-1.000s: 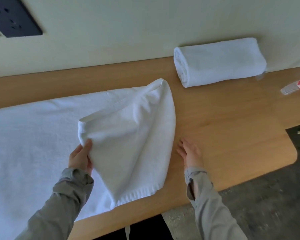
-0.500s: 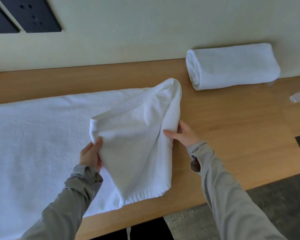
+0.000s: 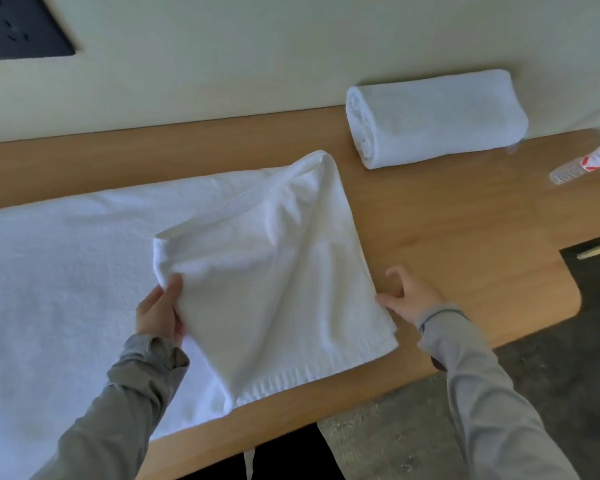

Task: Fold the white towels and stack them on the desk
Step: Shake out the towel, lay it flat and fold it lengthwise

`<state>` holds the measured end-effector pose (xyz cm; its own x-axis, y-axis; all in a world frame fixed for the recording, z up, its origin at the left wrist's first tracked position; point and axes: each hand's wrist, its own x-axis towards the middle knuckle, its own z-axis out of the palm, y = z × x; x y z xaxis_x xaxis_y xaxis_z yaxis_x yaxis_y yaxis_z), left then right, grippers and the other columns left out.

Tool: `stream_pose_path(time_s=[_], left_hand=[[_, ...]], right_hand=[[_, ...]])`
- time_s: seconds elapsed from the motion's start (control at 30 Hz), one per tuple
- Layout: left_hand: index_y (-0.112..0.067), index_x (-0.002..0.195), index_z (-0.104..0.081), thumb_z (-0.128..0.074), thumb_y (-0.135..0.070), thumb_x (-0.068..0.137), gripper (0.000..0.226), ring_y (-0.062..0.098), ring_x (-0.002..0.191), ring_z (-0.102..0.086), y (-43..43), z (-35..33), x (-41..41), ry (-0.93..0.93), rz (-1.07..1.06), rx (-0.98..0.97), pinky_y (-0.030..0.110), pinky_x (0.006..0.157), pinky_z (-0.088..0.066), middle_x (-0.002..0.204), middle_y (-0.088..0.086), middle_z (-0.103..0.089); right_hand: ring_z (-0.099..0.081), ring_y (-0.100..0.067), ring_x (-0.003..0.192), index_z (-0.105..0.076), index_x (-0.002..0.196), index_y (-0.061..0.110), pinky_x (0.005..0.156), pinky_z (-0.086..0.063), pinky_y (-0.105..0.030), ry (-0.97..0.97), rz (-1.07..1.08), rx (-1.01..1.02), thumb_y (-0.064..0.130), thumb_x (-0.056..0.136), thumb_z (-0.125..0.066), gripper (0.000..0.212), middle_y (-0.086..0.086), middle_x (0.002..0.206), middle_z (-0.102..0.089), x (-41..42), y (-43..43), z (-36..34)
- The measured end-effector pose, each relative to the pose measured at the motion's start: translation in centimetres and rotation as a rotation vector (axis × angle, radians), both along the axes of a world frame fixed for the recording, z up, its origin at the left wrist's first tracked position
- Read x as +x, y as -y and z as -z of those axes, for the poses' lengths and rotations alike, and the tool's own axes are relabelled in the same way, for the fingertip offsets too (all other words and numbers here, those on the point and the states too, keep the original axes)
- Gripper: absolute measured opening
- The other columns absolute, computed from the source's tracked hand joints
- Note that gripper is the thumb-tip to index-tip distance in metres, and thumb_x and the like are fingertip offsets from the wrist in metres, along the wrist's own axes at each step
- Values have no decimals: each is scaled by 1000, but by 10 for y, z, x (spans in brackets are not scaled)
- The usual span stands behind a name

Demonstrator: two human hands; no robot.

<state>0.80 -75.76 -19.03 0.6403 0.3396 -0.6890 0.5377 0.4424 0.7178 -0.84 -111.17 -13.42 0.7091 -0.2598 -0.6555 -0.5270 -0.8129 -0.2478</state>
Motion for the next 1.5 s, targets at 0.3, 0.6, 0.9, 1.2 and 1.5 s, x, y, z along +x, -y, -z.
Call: stream_pose_path(time_s=[0.3, 0.6, 0.9, 1.2, 1.5], left_hand=[[-12, 92, -63, -56, -18, 93, 9, 18, 79, -63, 4, 0, -1, 23, 22, 6, 30, 61, -59, 75, -2, -73], [-15, 98, -65, -54, -22, 93, 14, 21, 95, -64, 10, -12, -7, 86, 69, -66, 30, 74, -59, 85, -3, -75], [-16, 83, -78, -59, -26, 76, 22, 22, 81, -69, 51, -62, -44, 198, 473, -123, 36, 73, -58, 89, 9, -74], [-36, 113, -66, -55, -62, 77, 46, -5, 125, -42, 114, -59, -54, 560, 1414, 439, 29, 109, -35, 130, -24, -48], [-8, 144, -34, 2, -73, 83, 96, 34, 142, -20, 49, -21, 19, 332, 1082, 1310, 50, 115, -15, 152, 17, -28]], right_hand=[[-54, -13, 71, -54, 92, 18, 61, -41, -21, 285, 447, 115, 30, 82, -69, 22, 3, 79, -58, -68, -16, 40], [-48, -16, 59, -53, 70, 13, 49, -29, -19, 410, 309, -157, 20, 82, -68, 21, 1, 65, -53, -80, -24, 40], [-53, -12, 80, -60, 101, 14, 70, -44, -23, 538, 287, 60, 16, 87, -64, 15, 1, 94, -58, -41, -27, 14], [-60, -30, 100, -67, 101, 16, 85, -51, -39, 364, 443, 703, 15, 95, -52, 17, -12, 115, -60, -11, -17, -13], [-63, -9, 95, -65, 103, 22, 72, -49, -19, -5, 322, 584, 44, 86, -58, 28, 7, 103, -68, -61, 5, 13]])
